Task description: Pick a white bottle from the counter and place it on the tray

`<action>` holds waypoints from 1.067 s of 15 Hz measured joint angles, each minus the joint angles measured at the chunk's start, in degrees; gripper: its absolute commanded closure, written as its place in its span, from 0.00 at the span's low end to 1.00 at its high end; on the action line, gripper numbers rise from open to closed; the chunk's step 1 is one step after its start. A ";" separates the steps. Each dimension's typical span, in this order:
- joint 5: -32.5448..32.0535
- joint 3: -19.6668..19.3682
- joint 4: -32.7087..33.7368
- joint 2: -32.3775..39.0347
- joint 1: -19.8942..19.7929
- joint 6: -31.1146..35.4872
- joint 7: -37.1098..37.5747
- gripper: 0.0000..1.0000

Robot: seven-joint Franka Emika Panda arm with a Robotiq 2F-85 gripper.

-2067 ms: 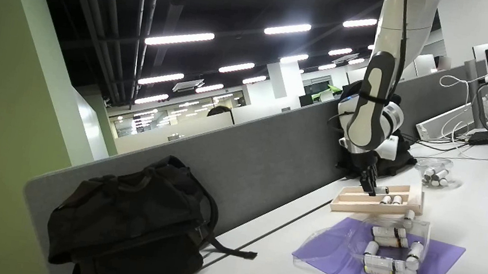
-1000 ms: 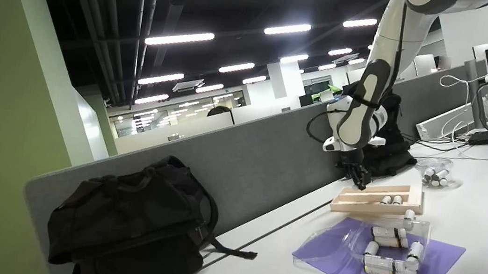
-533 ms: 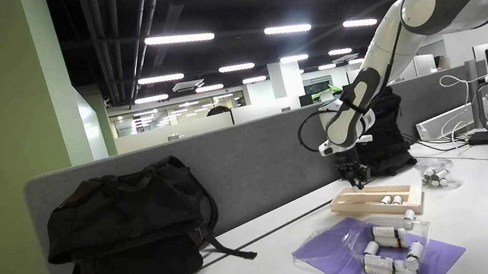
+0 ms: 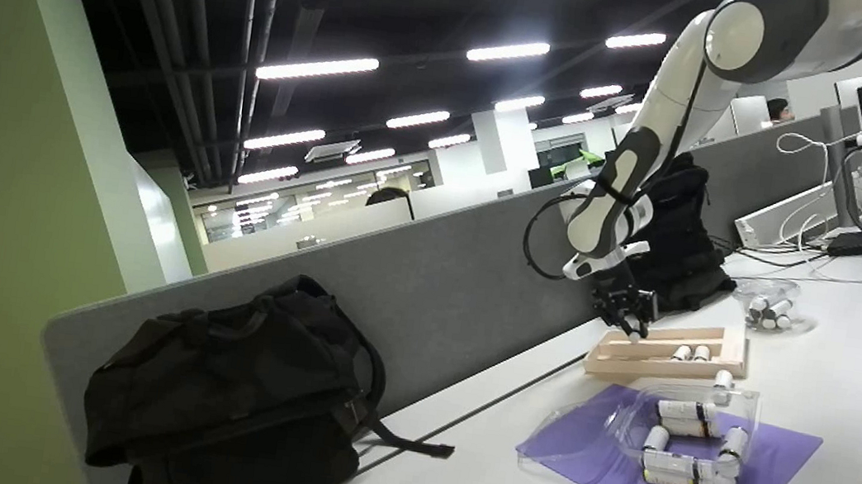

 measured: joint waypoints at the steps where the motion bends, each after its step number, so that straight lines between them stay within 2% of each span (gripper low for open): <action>1: 0.46 -0.14 0.68 0.34 0.10 -0.90 -0.34 0.87; 7: 3.72 -2.00 3.56 1.59 0.98 -4.92 -0.03 0.87; 16: 8.81 -1.04 6.72 3.56 0.88 -9.86 -2.45 0.87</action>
